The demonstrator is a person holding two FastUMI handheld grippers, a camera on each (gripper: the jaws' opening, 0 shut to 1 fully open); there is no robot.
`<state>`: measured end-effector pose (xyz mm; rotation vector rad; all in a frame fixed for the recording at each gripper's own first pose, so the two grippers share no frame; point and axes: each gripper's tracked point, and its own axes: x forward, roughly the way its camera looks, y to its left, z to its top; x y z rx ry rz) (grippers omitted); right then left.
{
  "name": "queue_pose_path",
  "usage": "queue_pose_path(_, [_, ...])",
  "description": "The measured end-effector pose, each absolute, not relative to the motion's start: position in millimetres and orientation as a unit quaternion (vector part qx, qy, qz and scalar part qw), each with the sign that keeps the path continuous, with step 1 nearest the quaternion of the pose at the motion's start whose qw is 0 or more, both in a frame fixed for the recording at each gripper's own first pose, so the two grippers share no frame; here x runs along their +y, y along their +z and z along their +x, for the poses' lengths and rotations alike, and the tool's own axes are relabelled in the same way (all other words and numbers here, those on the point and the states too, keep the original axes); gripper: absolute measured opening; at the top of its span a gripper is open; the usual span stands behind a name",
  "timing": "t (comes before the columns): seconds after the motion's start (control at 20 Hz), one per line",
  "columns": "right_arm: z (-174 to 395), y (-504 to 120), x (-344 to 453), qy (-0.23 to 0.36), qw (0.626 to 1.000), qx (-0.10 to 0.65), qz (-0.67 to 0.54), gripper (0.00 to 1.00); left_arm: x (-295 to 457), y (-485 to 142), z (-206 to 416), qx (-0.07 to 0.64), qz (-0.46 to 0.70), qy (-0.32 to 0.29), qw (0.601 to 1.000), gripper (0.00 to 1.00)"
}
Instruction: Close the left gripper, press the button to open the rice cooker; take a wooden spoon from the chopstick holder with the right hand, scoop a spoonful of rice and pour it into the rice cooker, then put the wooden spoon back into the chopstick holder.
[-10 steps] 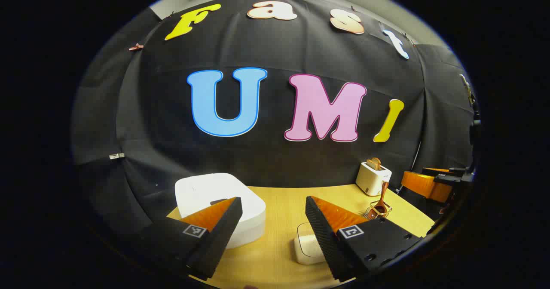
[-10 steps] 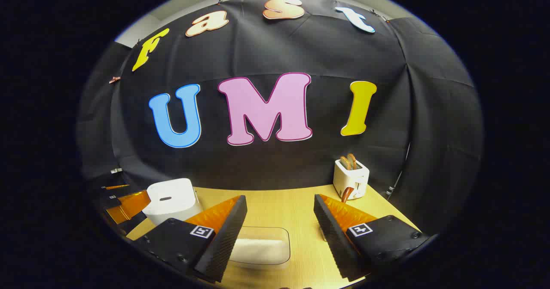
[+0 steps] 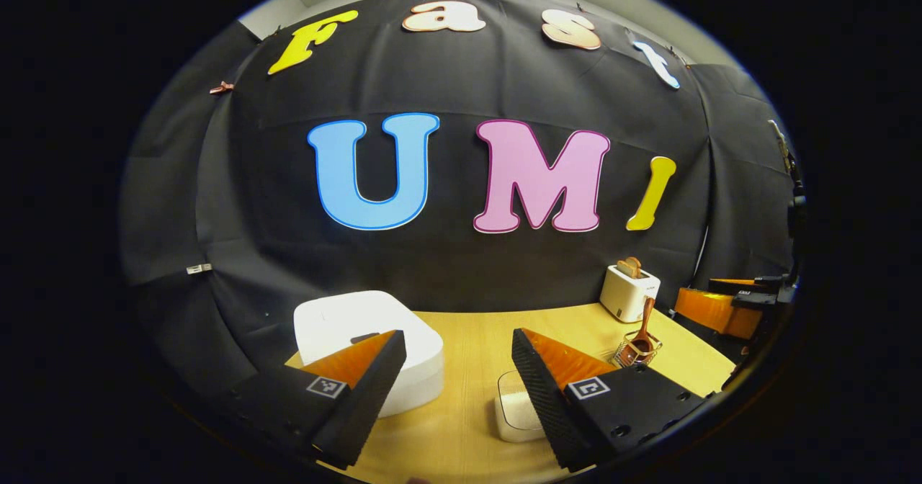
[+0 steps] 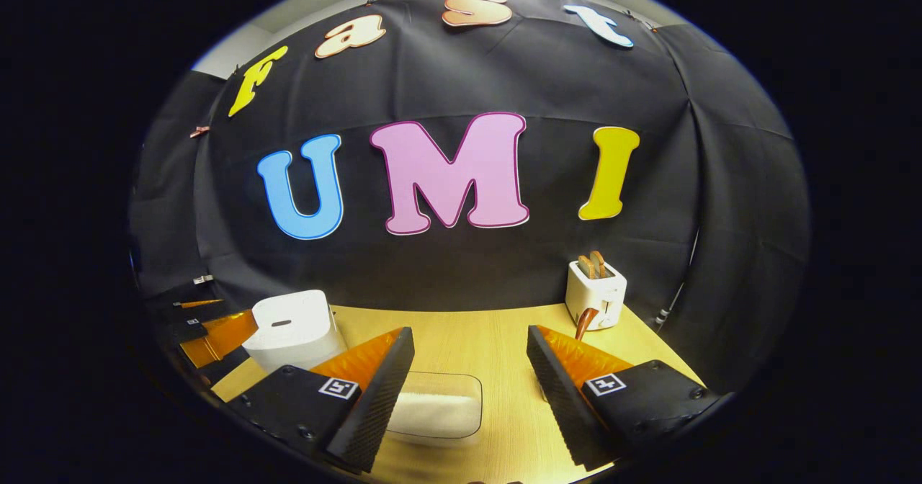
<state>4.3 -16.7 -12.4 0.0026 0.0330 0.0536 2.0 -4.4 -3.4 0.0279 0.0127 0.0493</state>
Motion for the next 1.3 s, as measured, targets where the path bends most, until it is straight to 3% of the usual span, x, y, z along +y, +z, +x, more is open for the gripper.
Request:
queue_pose_path(0.55, [26.2, -33.2, 1.6, 0.042, 0.999, 0.019, -0.028, 0.99, 20.3, -9.0, -2.2, 0.012, 0.019, 0.051, 0.998, 0.96])
queue_pose_path(0.75, [26.5, -35.4, 10.3, 0.037, 0.998, 0.025, -0.037, 0.98, 36.4, 2.3, 17.6, 0.004, 0.009, 0.028, 1.0, 0.96])
queue_pose_path(0.85, [26.7, -37.0, 6.9, 0.025, 0.999, 0.028, -0.037, 0.97, 43.0, 6.0, 29.1, 0.004, 0.014, 0.01, 1.0, 0.9])
queue_pose_path(1.0, [26.8, -39.0, -2.5, 0.0, 0.999, 0.034, -0.034, 0.97, 62.9, 12.7, 48.7, 0.001, 0.021, 0.012, 1.0, 0.68])
queue_pose_path(1.05, [27.8, -39.2, -7.7, -0.011, 0.999, 0.035, -0.035, 0.97, 64.5, 10.7, 55.7, 0.007, 0.022, 0.003, 1.0, 0.67])
queue_pose_path(1.2, [26.7, -44.9, -17.4, -0.038, 0.998, 0.047, -0.035, 0.97, 82.9, 17.0, 79.9, 0.01, 0.024, 0.006, 1.0, 0.26])
queue_pose_path(1.3, [24.0, -45.7, -20.2, -0.049, 0.997, 0.051, -0.035, 0.97, 92.6, 19.8, 92.3, 0.017, 0.027, 0.006, 0.999, 0.08])
